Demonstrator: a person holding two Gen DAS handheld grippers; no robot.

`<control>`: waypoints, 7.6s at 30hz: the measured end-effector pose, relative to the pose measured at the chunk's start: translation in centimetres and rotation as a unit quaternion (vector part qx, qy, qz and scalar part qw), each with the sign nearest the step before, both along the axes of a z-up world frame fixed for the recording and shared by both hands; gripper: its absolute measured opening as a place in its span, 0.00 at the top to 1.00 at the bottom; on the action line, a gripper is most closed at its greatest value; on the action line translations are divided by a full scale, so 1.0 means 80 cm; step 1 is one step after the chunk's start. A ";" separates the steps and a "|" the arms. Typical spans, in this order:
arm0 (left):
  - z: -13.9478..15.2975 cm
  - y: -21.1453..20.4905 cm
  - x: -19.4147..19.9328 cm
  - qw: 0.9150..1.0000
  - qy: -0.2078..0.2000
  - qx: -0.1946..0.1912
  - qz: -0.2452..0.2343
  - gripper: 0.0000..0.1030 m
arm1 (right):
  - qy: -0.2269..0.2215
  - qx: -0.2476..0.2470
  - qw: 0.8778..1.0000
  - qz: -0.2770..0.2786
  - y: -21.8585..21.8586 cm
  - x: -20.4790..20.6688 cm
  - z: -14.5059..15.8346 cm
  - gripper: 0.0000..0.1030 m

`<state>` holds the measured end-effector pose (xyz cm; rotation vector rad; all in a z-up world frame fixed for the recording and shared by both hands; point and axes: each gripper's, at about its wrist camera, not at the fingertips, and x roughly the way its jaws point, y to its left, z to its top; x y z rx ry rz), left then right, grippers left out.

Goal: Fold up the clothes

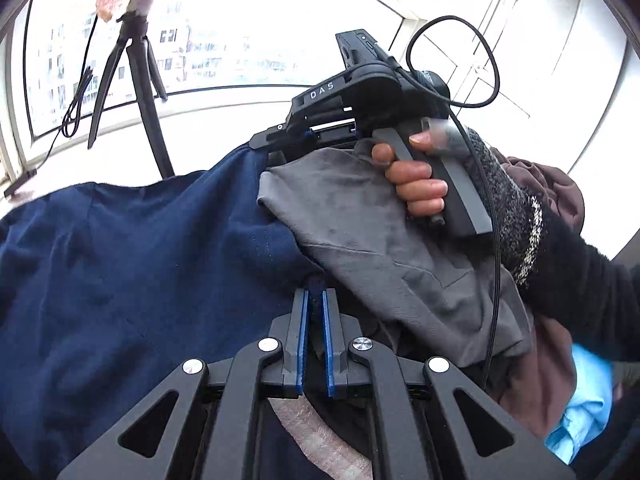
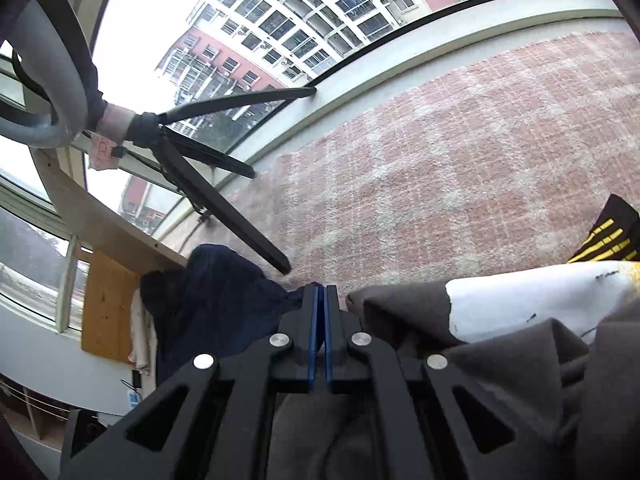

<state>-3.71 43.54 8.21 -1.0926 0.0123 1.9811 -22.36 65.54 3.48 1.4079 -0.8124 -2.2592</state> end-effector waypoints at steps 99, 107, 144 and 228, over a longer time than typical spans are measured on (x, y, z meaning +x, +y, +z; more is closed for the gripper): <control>0.058 -0.253 0.253 0.963 -0.034 0.070 0.257 0.89 | -0.055 0.217 0.964 0.144 -0.208 0.195 0.016 0.87; 0.062 -0.262 0.384 0.973 -0.005 0.047 0.226 0.86 | 0.055 0.124 0.985 0.105 -0.164 0.365 0.184 0.82; 0.010 -0.089 0.498 0.994 0.050 -0.032 0.090 0.99 | 0.027 0.146 0.985 0.086 -0.159 0.320 0.137 0.64; -0.049 -0.351 0.481 0.958 -0.073 -0.033 0.274 0.96 | 0.014 0.155 0.940 0.303 -0.359 0.674 0.046 0.97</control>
